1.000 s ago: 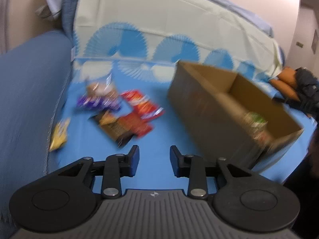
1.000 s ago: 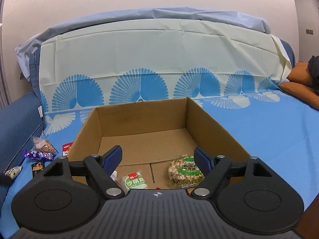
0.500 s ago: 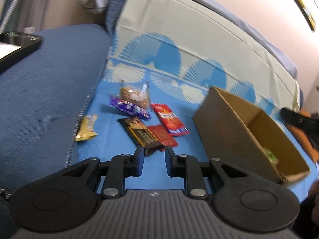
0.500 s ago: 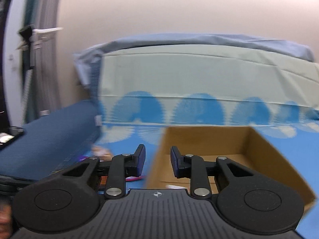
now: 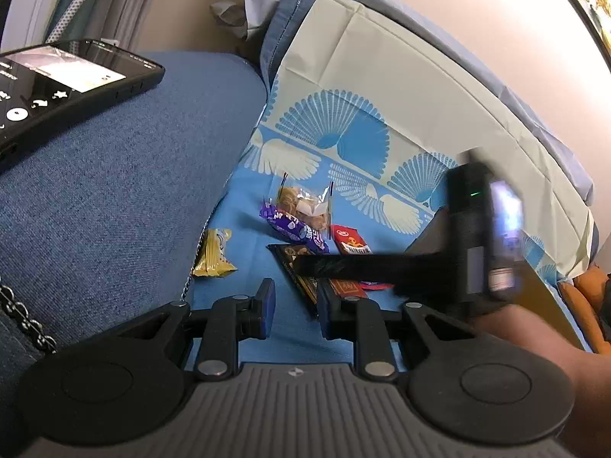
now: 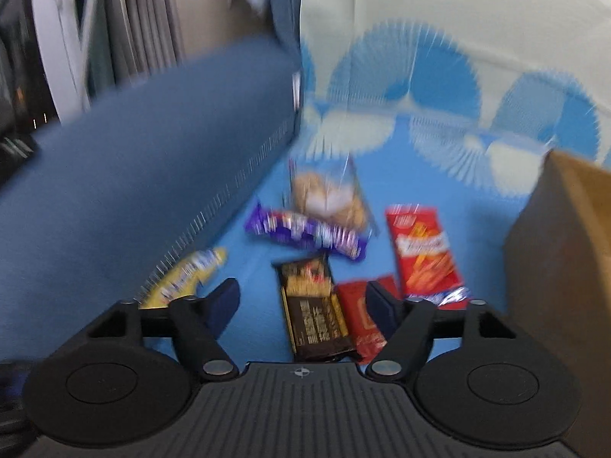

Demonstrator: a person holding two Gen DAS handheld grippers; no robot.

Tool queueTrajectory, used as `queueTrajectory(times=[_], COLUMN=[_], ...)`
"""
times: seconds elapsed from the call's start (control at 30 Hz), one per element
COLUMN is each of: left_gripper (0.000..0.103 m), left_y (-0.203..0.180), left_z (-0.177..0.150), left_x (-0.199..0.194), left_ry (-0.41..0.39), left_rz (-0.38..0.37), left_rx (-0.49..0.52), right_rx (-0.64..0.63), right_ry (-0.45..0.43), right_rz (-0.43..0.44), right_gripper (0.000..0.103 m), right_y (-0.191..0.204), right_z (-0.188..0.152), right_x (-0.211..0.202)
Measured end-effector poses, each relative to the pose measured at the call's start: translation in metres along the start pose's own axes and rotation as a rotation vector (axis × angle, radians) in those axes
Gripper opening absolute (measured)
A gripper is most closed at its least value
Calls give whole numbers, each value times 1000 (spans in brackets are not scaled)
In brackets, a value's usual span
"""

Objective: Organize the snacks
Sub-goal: 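Grasp the dark chocolate biscuit bar with the right gripper while the left gripper reaches for the yellow wrapper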

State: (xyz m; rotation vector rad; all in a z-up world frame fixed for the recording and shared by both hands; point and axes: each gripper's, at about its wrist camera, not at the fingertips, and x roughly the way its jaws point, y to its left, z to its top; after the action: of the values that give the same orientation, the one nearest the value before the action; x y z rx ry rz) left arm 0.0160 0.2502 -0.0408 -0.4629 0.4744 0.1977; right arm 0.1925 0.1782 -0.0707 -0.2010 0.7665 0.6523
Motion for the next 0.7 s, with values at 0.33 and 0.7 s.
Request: queueTrajectory(times=[0.33, 0.7], left_gripper=[26, 40], left_y=[-6, -50], left_z=[-2, -7], left_x=[6, 67], left_ry=[0, -41], left_rz=[47, 430], left_rx=[23, 338], right_rx=[-78, -4], right_ry=[75, 91], right_rz=[25, 62], right_gripper=[41, 41], right_y=[-3, -18], right_z=[-34, -127], right_x=[-3, -114])
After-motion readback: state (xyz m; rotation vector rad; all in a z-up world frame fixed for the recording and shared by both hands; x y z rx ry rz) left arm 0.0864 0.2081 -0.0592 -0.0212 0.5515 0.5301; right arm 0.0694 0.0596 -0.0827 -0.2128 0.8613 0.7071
